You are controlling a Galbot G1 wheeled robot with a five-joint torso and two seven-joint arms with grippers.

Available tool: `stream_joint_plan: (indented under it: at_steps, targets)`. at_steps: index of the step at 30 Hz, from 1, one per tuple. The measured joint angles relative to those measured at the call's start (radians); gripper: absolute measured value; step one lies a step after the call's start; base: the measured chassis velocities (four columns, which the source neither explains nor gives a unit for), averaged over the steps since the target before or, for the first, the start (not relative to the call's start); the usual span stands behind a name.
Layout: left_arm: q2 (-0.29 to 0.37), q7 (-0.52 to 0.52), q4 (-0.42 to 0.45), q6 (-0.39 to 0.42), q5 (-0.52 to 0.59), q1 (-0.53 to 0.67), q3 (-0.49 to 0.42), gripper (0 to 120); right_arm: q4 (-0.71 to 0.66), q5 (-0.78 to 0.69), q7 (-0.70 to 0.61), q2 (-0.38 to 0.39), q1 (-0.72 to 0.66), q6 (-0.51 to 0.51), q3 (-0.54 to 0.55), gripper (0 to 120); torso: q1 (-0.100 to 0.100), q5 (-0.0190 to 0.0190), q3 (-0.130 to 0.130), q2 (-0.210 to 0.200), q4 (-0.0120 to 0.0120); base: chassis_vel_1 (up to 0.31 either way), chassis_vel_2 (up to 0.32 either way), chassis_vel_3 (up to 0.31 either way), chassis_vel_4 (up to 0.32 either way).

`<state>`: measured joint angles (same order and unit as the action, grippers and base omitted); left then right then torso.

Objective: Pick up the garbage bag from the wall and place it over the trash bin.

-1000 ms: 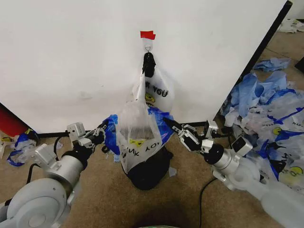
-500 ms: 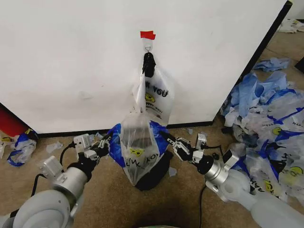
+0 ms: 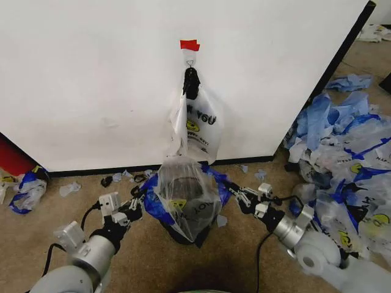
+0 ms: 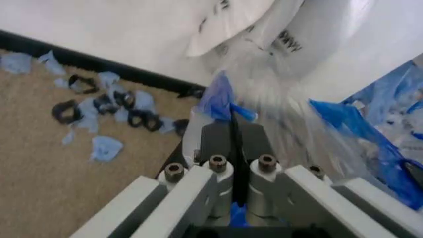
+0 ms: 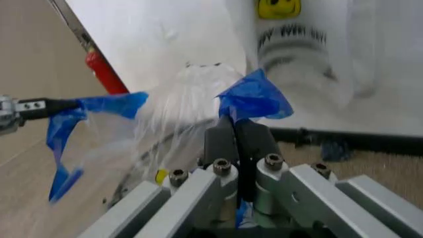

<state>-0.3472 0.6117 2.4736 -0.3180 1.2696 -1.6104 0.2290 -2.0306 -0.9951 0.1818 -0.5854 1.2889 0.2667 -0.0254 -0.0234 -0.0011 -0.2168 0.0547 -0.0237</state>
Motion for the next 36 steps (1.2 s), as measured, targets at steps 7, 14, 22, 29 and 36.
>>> stream_joint_plan:
  at_steps: [7,14,22,29,36]
  targets:
    - [-0.017,-0.003,-0.011,-0.001,-0.025,-0.042,0.002,0,-0.002,0.029,0.002,-0.011,0.046,0.013,-0.021,0,0.0,0.0,0.0,0.0,0.0001,0.0,0.0,0.0,0.0]
    - [-0.06,-0.018,-0.04,0.0,-0.082,-0.1,0.001,0,0.022,0.052,0.0,-0.016,0.05,0.018,-0.03,0,0.0,-0.0002,0.0,0.0,0.0002,0.0,0.0,0.0,0.0]
    - [-0.112,-0.026,-0.04,0.001,-0.123,-0.149,0.021,0,0.006,0.052,-0.066,-0.004,0.068,-0.004,-0.047,0,0.0,0.0,0.0,0.0,0.0,0.0,0.0,0.0,0.0]
    - [-0.087,0.006,0.002,0.006,-0.069,-0.115,0.032,0,-0.037,-0.03,-0.089,0.04,0.042,-0.033,-0.12,0,0.0,-0.0002,0.0,0.0,0.0002,0.0,0.0,0.0,0.0]
    - [-0.09,0.01,0.005,0.013,-0.072,-0.127,0.034,0,-0.044,-0.02,-0.086,0.05,0.068,-0.035,-0.122,0,0.0,0.0,0.0,0.0,0.0,0.0,0.0,0.0,0.0]
